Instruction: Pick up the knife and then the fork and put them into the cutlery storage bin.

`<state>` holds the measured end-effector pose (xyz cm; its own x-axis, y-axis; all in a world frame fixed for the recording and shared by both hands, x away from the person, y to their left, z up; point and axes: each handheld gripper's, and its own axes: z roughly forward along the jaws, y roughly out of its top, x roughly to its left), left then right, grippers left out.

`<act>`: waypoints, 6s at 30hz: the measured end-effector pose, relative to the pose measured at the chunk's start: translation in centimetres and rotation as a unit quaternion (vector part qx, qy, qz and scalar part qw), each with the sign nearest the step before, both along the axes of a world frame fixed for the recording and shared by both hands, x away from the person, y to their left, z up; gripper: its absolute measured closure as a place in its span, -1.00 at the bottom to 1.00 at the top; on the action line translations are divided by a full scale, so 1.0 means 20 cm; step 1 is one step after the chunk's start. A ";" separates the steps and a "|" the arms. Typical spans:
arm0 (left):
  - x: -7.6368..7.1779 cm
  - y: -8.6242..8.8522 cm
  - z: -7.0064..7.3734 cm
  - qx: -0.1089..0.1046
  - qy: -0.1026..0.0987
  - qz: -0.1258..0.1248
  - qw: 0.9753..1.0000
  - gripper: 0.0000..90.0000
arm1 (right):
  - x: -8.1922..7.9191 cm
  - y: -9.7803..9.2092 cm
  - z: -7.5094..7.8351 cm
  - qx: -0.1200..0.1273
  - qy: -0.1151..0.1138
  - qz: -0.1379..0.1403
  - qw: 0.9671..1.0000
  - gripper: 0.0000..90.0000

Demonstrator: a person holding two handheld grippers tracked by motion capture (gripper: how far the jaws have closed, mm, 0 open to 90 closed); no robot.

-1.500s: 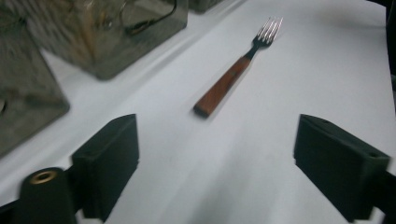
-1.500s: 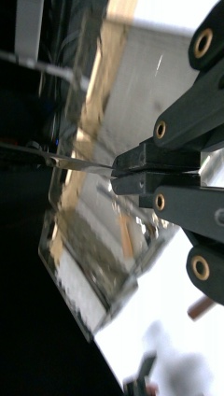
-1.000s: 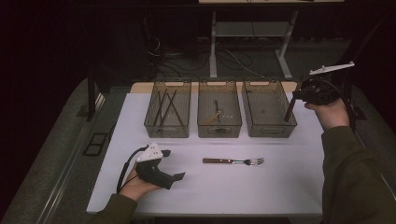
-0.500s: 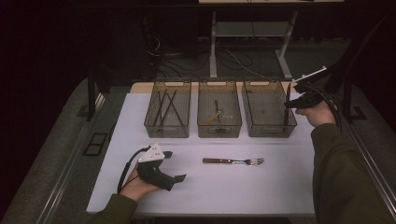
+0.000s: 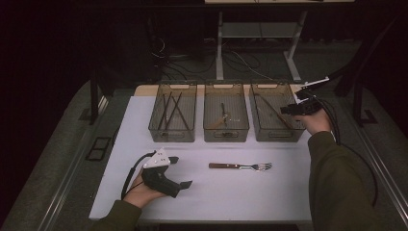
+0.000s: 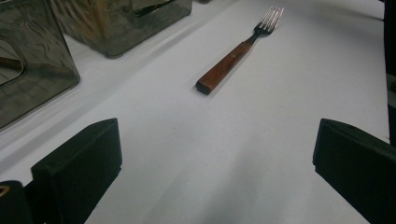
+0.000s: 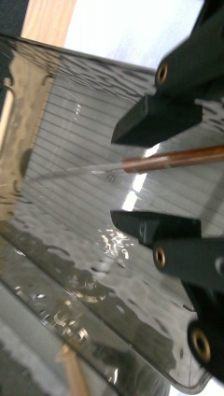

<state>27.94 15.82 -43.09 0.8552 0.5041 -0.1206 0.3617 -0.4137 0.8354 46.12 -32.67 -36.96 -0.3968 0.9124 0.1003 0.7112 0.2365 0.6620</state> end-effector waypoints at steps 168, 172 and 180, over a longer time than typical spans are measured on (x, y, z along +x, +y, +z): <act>0.07 -0.16 0.06 -0.006 -0.023 -0.021 1.000 -0.38 | -0.42 0.04 0.30 0.217 -0.152 0.035 0.964 0.91; 0.06 -0.09 0.04 -0.015 -0.020 -0.012 1.000 -0.54 | -0.38 -0.06 0.38 0.199 -0.156 0.016 0.967 0.91; 0.03 0.00 0.02 -0.014 -0.008 0.007 1.000 -0.83 | -0.28 -0.25 0.45 0.147 -0.167 -0.038 0.974 0.91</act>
